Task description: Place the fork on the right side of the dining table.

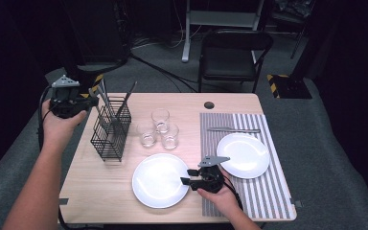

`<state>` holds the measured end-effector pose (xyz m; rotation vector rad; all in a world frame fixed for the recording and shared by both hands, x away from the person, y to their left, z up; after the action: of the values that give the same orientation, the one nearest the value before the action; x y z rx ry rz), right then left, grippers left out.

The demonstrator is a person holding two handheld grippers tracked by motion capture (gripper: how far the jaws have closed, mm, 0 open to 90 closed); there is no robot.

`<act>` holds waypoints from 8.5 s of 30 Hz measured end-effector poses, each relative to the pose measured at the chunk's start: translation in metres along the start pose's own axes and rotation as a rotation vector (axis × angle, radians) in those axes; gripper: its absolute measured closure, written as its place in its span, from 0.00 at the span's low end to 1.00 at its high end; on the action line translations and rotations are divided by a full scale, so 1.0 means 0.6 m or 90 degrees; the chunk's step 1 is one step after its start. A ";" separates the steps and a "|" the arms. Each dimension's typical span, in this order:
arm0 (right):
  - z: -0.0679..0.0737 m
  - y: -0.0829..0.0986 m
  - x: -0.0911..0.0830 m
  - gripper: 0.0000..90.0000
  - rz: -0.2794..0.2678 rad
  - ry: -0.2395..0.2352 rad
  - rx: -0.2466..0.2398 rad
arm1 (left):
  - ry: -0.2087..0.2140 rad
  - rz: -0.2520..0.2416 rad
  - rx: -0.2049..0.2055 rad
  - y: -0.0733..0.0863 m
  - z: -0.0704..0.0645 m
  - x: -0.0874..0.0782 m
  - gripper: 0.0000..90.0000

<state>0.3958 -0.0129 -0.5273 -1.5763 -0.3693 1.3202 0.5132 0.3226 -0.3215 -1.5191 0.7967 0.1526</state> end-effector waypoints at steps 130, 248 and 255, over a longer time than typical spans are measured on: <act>0.012 -0.013 -0.010 0.59 0.014 0.002 -0.040 | 0.236 0.056 0.158 0.179 -0.247 -0.002 0.97; 0.075 -0.221 -0.057 0.72 -0.023 -0.106 -0.194 | 0.305 0.101 0.226 0.238 -0.337 0.056 0.97; 0.078 -0.225 -0.049 0.75 -0.021 -0.110 -0.191 | 0.305 0.102 0.229 0.239 -0.339 0.057 0.97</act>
<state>0.3916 0.0483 -0.3951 -1.6946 -0.7255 1.4303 0.3837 0.1361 -0.4298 -1.1584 1.2544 -0.2373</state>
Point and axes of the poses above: each handheld gripper's, and its own axes: x roughly forward along the jaws, y roughly out of its underside, z roughly to its left, the point moved 8 cm from there along x, roughly forward along the jaws, and after that the axes turned 11 degrees about -x, right-handed, at the moved point
